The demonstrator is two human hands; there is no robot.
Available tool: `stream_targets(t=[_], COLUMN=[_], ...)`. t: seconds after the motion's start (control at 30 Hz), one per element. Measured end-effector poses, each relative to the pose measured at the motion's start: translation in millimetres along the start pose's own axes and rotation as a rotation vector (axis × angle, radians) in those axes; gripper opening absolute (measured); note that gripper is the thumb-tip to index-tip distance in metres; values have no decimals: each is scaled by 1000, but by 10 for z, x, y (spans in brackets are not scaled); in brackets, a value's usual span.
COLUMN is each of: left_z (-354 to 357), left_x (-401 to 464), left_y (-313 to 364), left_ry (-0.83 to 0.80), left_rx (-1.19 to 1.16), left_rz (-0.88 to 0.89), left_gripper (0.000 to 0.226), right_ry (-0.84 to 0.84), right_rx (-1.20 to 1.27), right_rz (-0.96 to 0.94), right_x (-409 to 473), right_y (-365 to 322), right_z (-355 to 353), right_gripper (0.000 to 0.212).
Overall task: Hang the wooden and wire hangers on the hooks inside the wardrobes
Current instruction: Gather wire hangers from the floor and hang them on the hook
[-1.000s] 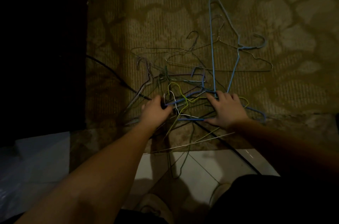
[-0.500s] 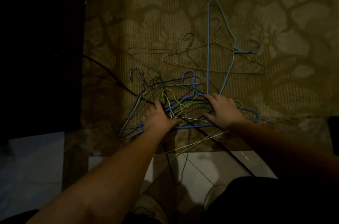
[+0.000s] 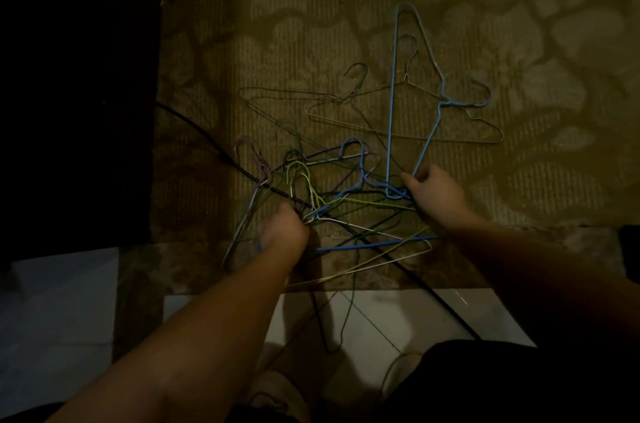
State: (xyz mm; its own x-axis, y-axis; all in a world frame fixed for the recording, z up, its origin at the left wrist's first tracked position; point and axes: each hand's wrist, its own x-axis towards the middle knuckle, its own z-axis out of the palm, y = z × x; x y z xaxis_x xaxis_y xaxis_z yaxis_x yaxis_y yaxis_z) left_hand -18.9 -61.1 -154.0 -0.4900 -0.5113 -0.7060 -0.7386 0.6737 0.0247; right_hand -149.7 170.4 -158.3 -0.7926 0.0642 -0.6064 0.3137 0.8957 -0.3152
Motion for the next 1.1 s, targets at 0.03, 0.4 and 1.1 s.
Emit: stream_targets(t=[0.03,0.4,1.1], left_z=[-28,-210,-375], left_x=[0,27,-89], left_y=[7,-71,-254], left_ry=[-47,-233,412], left_rx=[27,-98,487], left_rz=[18,284,599], left_gripper=[30,22,28], right_ry=[-52,24,57], right_rx=[-1,302,-679], right_rz=[36,74,-527], right_x=[36,189,364], right_y=[-22,-71,188], right_z=[20,-108,-552], right_gripper=[50,30,28])
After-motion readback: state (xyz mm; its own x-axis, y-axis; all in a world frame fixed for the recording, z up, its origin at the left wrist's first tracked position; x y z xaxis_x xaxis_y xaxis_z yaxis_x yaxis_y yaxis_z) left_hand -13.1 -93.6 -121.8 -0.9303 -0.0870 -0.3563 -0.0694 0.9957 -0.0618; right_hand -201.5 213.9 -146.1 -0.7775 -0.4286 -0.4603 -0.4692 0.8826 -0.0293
